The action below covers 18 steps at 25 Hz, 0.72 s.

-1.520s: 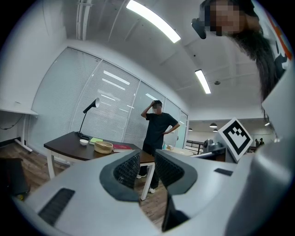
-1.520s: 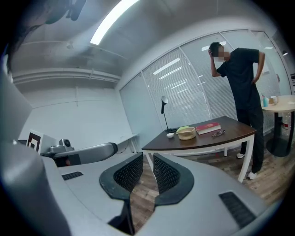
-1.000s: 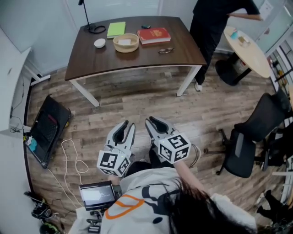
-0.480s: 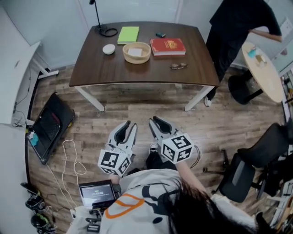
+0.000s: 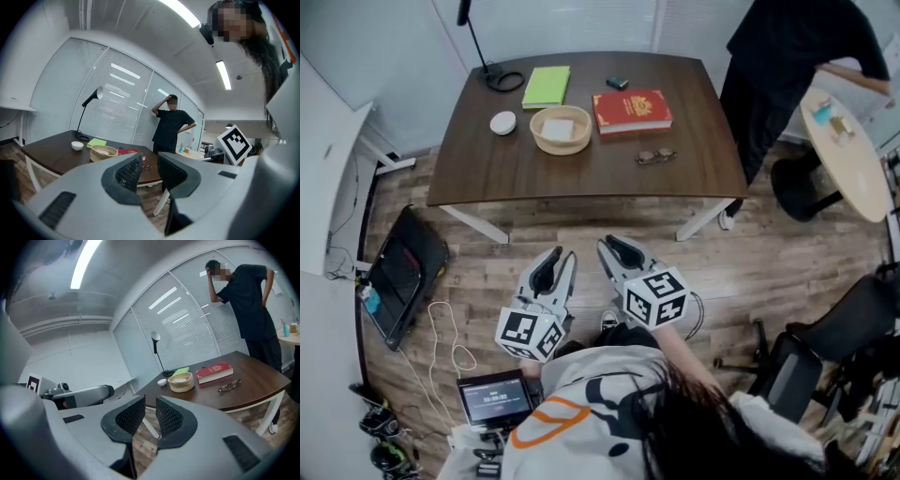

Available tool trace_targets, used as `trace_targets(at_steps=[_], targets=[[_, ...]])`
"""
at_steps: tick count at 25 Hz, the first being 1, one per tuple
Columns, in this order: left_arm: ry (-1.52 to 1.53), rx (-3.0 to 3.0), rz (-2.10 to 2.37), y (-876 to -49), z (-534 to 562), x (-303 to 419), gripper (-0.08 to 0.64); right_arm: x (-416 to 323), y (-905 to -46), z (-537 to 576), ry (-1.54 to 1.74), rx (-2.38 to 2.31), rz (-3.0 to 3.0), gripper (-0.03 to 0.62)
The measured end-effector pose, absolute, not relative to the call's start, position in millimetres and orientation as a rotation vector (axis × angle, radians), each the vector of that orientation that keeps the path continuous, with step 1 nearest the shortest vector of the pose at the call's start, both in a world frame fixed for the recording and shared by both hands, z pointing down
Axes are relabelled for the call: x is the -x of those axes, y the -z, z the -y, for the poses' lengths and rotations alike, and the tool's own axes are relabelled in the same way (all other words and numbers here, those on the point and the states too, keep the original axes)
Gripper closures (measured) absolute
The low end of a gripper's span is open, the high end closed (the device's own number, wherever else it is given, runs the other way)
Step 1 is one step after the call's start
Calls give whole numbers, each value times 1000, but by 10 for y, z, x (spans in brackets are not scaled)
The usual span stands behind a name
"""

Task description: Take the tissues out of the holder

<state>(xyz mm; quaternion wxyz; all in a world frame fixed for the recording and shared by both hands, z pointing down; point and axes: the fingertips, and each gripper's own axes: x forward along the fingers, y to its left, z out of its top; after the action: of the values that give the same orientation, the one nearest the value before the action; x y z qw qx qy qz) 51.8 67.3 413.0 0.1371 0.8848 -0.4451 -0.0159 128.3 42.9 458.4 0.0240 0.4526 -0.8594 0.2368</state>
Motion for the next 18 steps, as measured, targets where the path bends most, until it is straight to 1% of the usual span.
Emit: trace_targets(at_steps=[4, 10, 18], targets=[[18, -2546, 1319, -4140, -551, -540, 462, -1248, -4634, -261, -768, -1350, 2677, 514], [-7, -2497, 1382, -4226, -366, -359, 462, -1124, -4681, -76, -780, -1299, 2687, 514], [-14, -2531, 1334, -4259, 104, -319, 462, -1218, -4762, 289, -793, -1388, 2637, 514]])
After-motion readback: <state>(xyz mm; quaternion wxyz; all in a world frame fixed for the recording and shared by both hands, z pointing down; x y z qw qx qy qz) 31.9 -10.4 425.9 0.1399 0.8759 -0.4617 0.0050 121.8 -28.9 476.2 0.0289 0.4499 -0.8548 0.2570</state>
